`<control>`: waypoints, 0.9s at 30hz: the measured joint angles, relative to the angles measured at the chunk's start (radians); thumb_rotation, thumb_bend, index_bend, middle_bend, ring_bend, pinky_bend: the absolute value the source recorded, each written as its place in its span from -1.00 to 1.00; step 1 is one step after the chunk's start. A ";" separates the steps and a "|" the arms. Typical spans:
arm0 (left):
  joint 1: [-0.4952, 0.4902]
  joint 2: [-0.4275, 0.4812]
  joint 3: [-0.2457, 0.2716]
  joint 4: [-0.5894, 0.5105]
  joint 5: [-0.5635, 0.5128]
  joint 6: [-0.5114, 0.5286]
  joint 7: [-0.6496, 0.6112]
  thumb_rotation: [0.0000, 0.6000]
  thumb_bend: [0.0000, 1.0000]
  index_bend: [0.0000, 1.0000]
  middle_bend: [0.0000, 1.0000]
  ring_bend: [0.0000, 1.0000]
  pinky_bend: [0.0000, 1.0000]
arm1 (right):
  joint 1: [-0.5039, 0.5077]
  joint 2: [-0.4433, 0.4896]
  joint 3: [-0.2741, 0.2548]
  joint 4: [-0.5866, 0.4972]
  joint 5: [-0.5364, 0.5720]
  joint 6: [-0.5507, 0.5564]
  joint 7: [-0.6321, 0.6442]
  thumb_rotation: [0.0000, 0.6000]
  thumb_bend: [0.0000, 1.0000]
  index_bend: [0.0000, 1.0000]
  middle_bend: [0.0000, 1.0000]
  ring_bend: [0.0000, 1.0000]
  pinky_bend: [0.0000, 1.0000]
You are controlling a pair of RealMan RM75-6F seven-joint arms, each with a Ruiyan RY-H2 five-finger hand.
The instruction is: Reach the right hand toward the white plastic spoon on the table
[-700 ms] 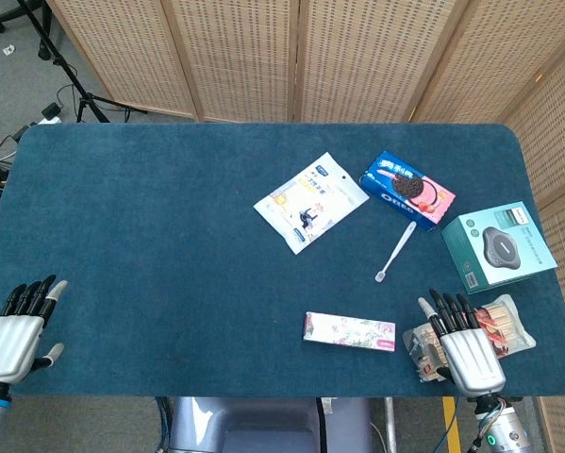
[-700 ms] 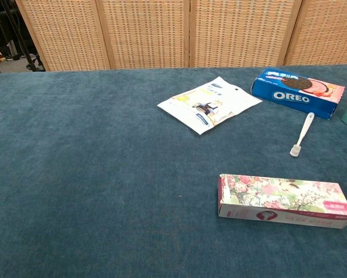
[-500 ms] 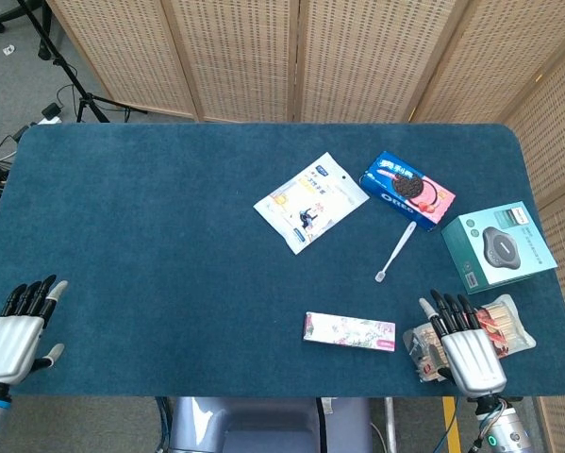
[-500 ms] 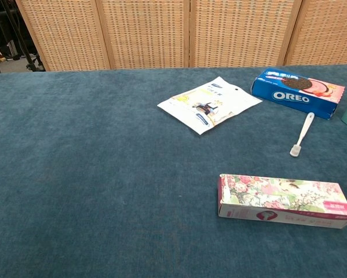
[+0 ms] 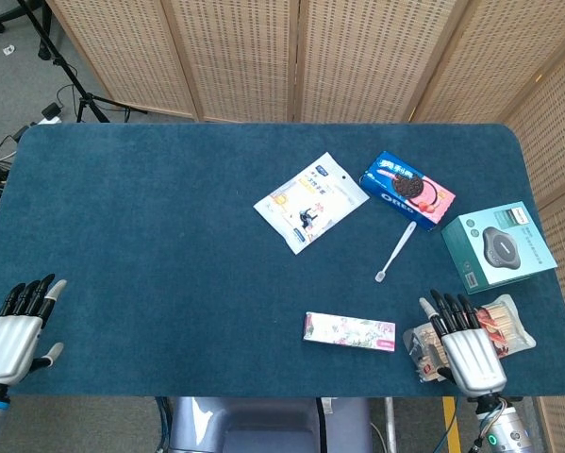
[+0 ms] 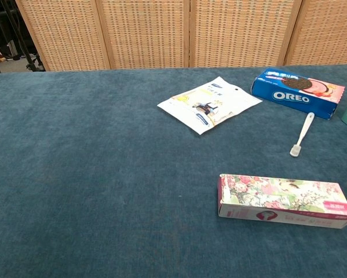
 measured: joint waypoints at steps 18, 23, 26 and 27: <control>0.007 0.002 -0.002 -0.002 0.019 0.020 -0.013 1.00 -0.49 -1.00 -1.00 -1.00 -0.90 | 0.003 -0.001 0.000 -0.001 0.005 -0.006 -0.001 1.00 0.09 -1.00 -1.00 -1.00 -1.00; 0.010 0.001 -0.004 0.001 0.037 0.036 -0.033 1.00 -0.50 -1.00 -1.00 -1.00 -0.90 | 0.005 -0.014 0.013 0.008 0.006 0.003 -0.010 1.00 0.14 -1.00 -0.59 -0.68 -0.80; 0.013 0.001 -0.007 0.006 0.051 0.050 -0.054 1.00 -0.49 -1.00 -1.00 -1.00 -0.90 | 0.014 -0.027 0.027 0.019 0.011 0.002 -0.035 1.00 0.14 -0.94 -0.22 -0.25 -0.33; 0.014 0.000 -0.007 0.008 0.055 0.053 -0.059 1.00 -0.49 -1.00 -1.00 -1.00 -0.90 | 0.019 -0.031 0.034 0.022 0.013 -0.001 -0.044 1.00 0.14 -0.93 -0.14 -0.16 -0.23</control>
